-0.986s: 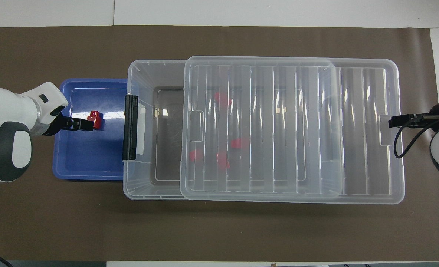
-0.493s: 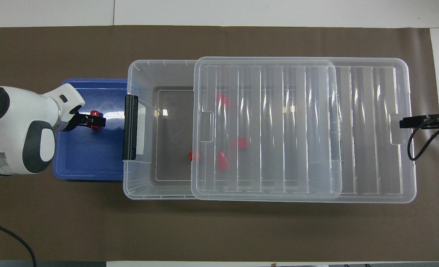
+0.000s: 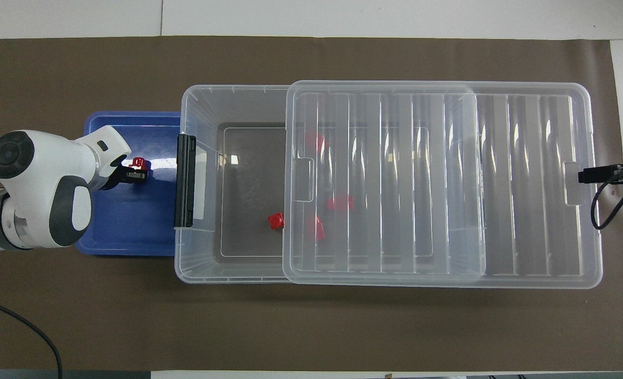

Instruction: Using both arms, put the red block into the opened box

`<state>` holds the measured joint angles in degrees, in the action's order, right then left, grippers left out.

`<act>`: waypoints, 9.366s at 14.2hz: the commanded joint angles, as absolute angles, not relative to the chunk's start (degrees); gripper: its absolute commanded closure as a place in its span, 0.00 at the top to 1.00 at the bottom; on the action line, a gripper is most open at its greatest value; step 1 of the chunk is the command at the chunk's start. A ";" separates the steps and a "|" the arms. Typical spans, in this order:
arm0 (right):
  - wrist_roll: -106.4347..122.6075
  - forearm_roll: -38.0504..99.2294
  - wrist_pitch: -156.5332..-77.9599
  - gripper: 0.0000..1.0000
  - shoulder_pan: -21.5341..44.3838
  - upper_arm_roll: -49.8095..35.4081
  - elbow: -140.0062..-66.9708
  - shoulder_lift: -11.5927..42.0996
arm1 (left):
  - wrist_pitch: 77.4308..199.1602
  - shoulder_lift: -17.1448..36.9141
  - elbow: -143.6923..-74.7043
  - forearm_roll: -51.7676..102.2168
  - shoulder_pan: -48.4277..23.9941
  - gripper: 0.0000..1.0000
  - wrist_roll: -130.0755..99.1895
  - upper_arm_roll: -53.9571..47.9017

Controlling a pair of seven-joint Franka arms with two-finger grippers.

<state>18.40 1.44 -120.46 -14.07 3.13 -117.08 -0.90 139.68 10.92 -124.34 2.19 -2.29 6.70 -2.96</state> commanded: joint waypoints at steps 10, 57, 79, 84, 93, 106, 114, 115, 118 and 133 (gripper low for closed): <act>21.36 0.44 -120.77 1.00 -15.74 2.81 -115.49 0.09 | 113.58 1.68 -110.59 1.58 -3.42 0.00 2.83 -3.77; -2.90 0.88 -95.10 1.00 0.70 2.55 -95.89 -1.76 | 116.03 4.23 -106.52 -1.14 -23.29 1.00 -34.63 -6.68; 14.24 1.32 -114.69 0.00 -15.38 2.99 -110.03 2.55 | 96.60 -0.26 -96.78 -0.97 -0.79 1.00 -0.18 -6.33; 12.40 1.41 -115.22 0.00 -13.01 2.90 -111.36 2.29 | 89.92 0.00 -91.58 1.76 0.18 1.00 -0.09 -6.50; 0.11 1.41 -114.79 0.00 -4.68 2.46 -111.97 1.93 | 89.03 -0.53 -91.67 1.93 0.26 1.00 2.20 -6.59; -16.26 1.41 -115.31 0.00 4.92 2.46 -112.76 1.58 | 88.77 -0.61 -91.58 1.93 -2.28 1.00 5.10 -1.59; -18.11 1.50 -115.22 0.00 6.07 2.46 -112.76 1.41 | 89.03 -1.23 -92.29 1.67 -1.67 1.00 4.57 -2.02; -18.02 1.49 -115.05 0.00 6.06 2.46 -112.76 1.41 | 88.95 -1.23 -92.29 1.67 -1.76 1.00 4.57 -2.02; -17.84 1.58 -111.29 0.00 5.54 2.46 -110.14 1.67 | 88.95 -1.23 -92.37 1.67 -1.58 1.00 4.57 -2.02; -9.05 0.01 -85.60 1.00 2.46 3.25 -91.32 -1.14 | 89.03 -1.23 -92.37 1.67 -1.58 1.00 4.57 -2.02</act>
<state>-10.47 2.01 -86.05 2.52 3.59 -91.77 -1.44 89.75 -0.45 -92.23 1.08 -1.12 4.31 -2.65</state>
